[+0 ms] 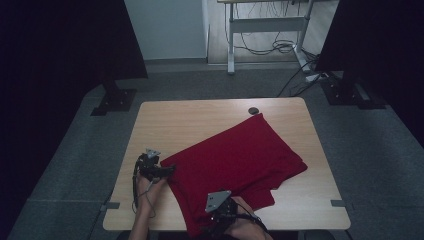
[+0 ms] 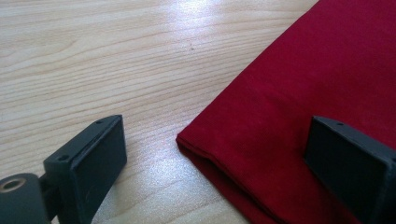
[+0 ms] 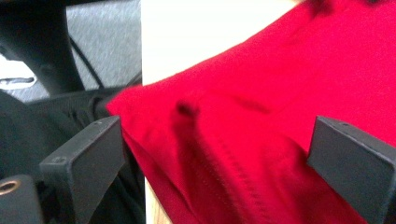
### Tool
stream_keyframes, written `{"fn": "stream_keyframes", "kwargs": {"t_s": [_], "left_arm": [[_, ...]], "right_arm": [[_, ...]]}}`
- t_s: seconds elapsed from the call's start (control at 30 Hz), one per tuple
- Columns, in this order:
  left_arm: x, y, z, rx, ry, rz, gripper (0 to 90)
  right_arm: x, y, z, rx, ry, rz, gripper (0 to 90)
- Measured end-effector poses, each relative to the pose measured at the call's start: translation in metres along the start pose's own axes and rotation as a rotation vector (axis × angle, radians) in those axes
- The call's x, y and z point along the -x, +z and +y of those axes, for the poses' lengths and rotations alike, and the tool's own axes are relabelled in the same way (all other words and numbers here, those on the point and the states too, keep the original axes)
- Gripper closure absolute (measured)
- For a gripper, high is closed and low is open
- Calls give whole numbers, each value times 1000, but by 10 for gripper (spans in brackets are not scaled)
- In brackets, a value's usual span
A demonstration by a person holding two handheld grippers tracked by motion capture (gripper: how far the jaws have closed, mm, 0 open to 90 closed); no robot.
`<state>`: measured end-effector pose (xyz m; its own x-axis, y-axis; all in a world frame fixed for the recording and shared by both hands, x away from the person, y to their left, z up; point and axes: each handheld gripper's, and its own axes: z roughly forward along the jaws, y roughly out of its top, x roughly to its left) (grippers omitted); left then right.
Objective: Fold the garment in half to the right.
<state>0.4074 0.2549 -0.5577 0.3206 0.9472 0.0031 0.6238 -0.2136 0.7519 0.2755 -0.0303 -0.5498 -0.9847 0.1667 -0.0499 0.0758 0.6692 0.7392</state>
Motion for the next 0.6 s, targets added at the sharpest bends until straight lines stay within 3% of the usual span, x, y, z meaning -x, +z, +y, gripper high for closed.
{"fn": "stream_keyframes", "kwargs": {"t_s": [0.03,0.1,0.17,0.23,0.27,0.3,0.5,0.53,0.6], "left_arm": [[0,0,0,0,0,0,59],[0,0,0,0,0,0,59],[0,0,0,0,0,0,59],[0,0,0,0,0,0,59],[0,0,0,0,0,0,59],[0,1,0,-3,3,-5,46],[1,1,1,1,3,-5,70],[4,-1,0,20,13,-24,131],[4,-1,0,20,13,-24,151]], "right_arm": [[0,0,0,0,0,0,38],[-1,12,-6,-59,-13,15,51],[-2,14,-8,-62,-21,0,51],[-2,14,-8,-62,-21,0,59],[0,14,-10,-28,9,-12,59],[4,10,-11,-17,22,-27,210],[2,11,-9,-19,40,-57,227],[1,11,-7,-18,42,-77,277],[0,12,-6,-21,39,-83,277]]}}
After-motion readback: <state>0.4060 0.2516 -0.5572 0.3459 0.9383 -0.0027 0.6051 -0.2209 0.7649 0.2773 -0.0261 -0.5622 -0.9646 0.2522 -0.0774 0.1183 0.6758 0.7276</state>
